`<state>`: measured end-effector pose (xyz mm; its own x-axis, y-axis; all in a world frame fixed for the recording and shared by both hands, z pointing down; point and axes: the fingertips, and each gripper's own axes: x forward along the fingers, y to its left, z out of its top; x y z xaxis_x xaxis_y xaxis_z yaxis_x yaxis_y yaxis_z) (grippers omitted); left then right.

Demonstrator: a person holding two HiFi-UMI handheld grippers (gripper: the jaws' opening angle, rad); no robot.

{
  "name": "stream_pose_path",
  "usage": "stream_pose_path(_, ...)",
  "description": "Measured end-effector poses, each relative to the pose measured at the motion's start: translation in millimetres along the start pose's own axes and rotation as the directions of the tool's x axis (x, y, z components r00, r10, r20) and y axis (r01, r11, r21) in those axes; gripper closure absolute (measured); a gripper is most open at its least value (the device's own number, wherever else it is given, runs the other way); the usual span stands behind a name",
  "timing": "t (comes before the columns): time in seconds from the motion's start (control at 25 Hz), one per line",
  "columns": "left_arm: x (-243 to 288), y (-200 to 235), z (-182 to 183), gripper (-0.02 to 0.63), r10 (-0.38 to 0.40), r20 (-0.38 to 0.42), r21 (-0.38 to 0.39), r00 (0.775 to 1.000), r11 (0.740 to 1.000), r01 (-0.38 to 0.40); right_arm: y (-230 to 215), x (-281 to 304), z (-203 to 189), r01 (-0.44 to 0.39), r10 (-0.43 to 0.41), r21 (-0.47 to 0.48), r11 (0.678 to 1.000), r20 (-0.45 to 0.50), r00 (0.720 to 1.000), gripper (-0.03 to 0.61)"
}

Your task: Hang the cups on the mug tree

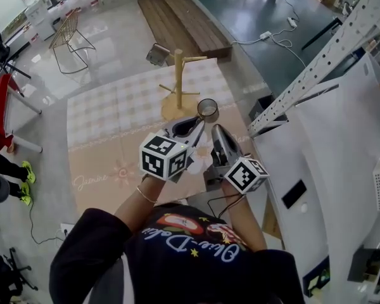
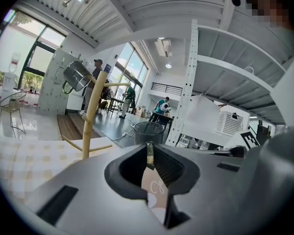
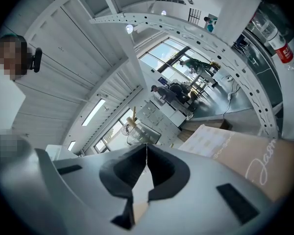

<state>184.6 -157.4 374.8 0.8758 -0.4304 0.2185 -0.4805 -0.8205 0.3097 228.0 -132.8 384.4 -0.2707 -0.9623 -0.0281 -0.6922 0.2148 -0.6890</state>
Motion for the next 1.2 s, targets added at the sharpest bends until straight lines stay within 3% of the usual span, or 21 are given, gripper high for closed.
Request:
stream_pose_path(0.72, 14.2, 14.6, -4.7, 0.568, -0.077, 0.028, -0.178, 0.997, 0.981, 0.081, -14.0, 16.7, 5.4, -0.031, 0.030, 0.063, 0.998, 0.018, 0.999, 0.566)
stream_pose_path(0.88, 18.0, 17.2, -4.9, 0.568, -0.089, 0.028, -0.195, 0.996, 0.976, 0.093, -17.7, 20.4, 6.3, -0.026, 0.024, 0.085, 0.996, 0.019, 1.000, 0.508)
stream_pose_path(1.2, 25.0, 20.1, -8.5, 0.568, -0.123, 0.029, -0.240, 0.992, 0.963, 0.127, -28.9, 25.3, 6.4, -0.020, 0.014, 0.147, 0.989, 0.039, 0.999, 0.508)
